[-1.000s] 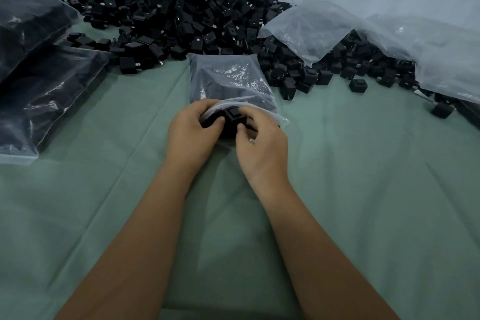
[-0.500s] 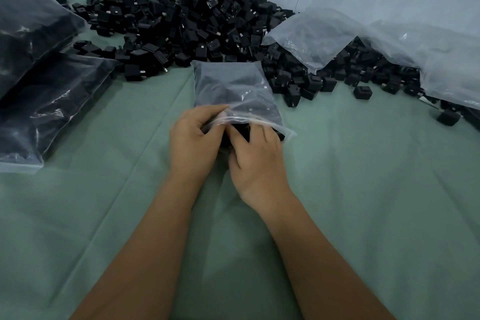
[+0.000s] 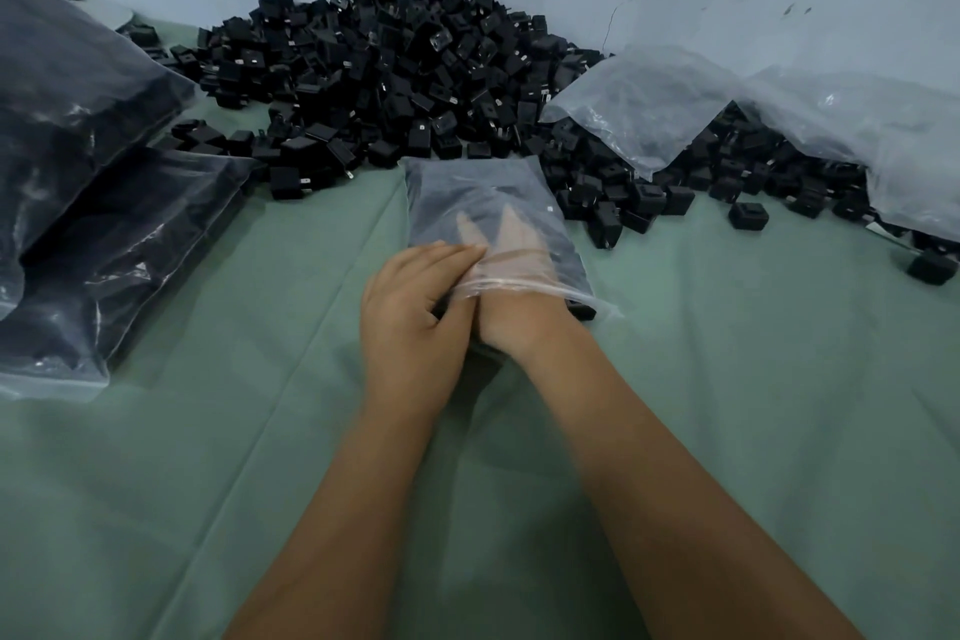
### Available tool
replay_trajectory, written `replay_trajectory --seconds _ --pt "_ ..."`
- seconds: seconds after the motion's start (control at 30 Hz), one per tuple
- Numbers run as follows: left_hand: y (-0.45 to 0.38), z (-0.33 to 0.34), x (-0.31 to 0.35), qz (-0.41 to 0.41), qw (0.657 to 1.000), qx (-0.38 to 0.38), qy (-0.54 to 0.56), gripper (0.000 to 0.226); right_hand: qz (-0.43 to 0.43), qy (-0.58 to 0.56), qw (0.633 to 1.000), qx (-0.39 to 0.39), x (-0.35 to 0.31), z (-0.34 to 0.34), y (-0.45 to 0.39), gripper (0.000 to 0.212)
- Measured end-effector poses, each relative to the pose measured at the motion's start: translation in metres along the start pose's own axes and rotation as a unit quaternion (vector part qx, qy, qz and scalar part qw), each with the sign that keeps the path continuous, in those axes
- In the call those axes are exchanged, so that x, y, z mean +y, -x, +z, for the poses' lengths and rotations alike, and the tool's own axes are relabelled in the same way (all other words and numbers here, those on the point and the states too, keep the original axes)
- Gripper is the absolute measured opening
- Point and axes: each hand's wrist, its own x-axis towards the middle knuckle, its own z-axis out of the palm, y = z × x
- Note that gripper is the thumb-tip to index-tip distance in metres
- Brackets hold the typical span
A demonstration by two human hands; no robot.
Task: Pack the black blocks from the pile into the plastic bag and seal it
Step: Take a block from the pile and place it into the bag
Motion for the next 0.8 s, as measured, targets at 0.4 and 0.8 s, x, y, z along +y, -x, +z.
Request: replay_trajectory --seconds 0.4,0.8 --pt "0.0 0.003 -0.001 -0.001 1.0 0.014 0.012 0.027 0.051 0.074 0.996 -0.006 0.012 0.005 -0.052 0.057" --pt "0.0 0.002 0.0 -0.014 1.0 0.002 0.021 0.029 0.043 -0.013 0.997 0.065 0.009 -0.003 -0.042 0.037"
